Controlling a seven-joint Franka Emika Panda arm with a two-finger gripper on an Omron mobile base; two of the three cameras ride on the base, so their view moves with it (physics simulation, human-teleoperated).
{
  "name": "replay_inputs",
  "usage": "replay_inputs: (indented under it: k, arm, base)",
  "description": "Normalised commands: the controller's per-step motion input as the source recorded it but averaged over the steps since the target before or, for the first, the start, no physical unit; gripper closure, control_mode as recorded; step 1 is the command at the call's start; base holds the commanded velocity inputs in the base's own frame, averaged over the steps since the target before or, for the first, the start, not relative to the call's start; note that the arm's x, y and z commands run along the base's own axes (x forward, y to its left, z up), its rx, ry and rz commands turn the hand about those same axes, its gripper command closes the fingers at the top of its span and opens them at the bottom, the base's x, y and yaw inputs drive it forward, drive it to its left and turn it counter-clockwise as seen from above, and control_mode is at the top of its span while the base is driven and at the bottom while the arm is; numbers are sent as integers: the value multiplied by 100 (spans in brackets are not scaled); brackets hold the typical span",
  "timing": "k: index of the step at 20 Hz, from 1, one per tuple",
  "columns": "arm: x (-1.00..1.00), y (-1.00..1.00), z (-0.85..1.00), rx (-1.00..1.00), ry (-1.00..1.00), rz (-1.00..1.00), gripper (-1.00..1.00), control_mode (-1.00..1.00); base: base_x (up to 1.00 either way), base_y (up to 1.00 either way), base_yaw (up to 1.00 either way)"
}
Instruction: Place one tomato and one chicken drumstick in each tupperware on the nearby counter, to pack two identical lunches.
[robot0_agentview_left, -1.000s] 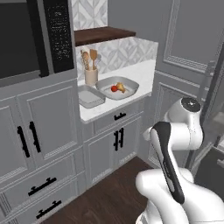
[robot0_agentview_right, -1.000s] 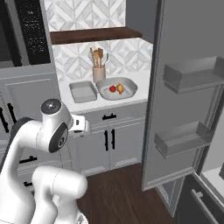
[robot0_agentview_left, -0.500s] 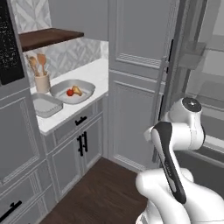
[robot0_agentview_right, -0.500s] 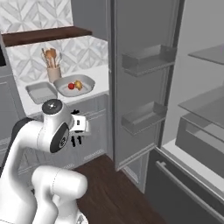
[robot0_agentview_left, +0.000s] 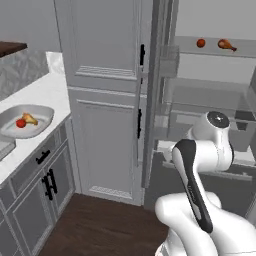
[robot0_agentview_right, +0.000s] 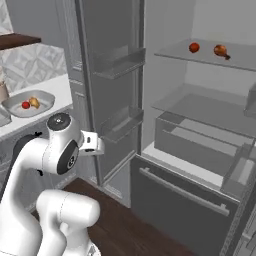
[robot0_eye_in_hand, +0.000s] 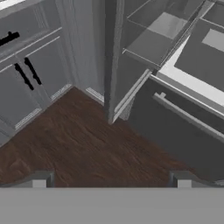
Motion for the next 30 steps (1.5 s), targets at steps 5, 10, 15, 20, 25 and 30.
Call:
replay_inputs:
  k: [5, 10, 15, 20, 25, 30]
  arm:
    - [0, 0, 0, 0, 0, 0, -100, 100]
    - [0, 0, 0, 0, 0, 0, -100, 100]
    - [0, 0, 0, 0, 0, 0, -100, 100]
    - [0, 0, 0, 0, 0, 0, -100, 100]
    - [0, 0, 0, 0, 0, 0, -100, 100]
    - [0, 0, 0, 0, 0, 0, -100, 100]
  base:
    - [0, -4, -56]
    - [0, -5, -56]
    - [8, 0, -47]
    - [57, 1, -15]
    - [96, 3, 0]
    - [69, 0, 0]
